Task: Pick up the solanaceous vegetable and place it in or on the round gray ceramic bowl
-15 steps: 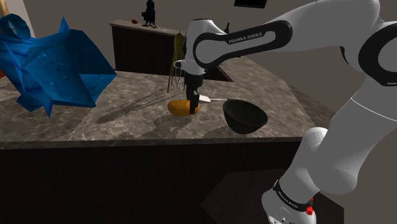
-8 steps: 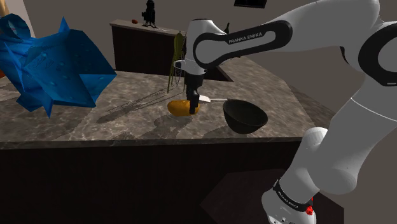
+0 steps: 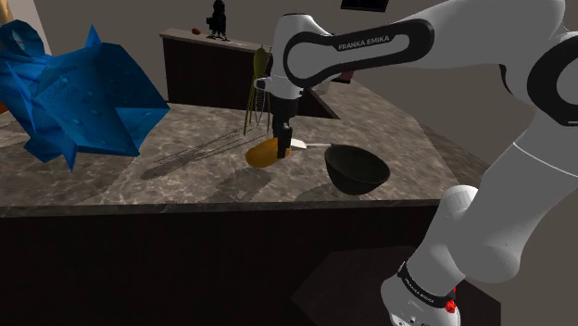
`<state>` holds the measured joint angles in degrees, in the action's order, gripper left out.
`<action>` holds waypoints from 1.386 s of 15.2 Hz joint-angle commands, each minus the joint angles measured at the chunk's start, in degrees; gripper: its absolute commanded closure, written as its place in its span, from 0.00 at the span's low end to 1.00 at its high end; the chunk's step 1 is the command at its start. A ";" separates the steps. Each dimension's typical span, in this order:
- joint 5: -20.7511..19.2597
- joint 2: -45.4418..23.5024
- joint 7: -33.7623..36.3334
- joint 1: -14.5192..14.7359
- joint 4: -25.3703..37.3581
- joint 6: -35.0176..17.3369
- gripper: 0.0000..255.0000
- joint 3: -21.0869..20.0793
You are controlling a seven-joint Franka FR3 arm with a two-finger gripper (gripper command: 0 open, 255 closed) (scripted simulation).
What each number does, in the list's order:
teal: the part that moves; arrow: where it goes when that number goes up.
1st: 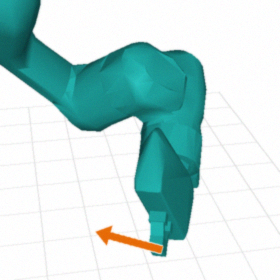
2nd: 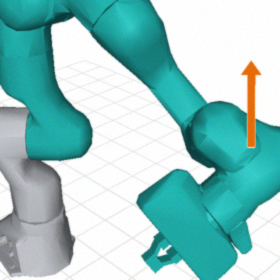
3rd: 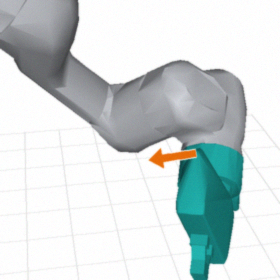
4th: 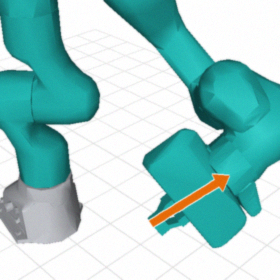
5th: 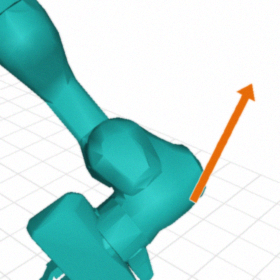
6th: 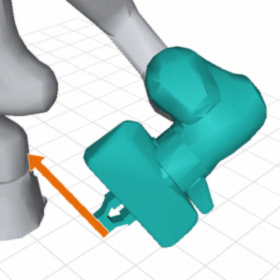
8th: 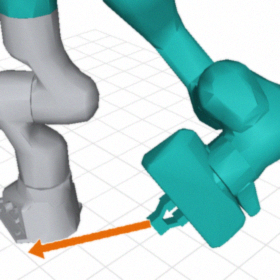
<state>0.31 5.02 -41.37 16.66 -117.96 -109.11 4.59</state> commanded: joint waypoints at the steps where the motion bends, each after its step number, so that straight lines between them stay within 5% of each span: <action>1: -0.03 0.30 0.03 0.00 1.10 1.43 1.00 -0.01; 21: -0.08 0.87 0.20 0.04 15.91 16.81 1.00 -0.06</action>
<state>0.23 5.81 -41.22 16.68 -102.70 -93.04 4.56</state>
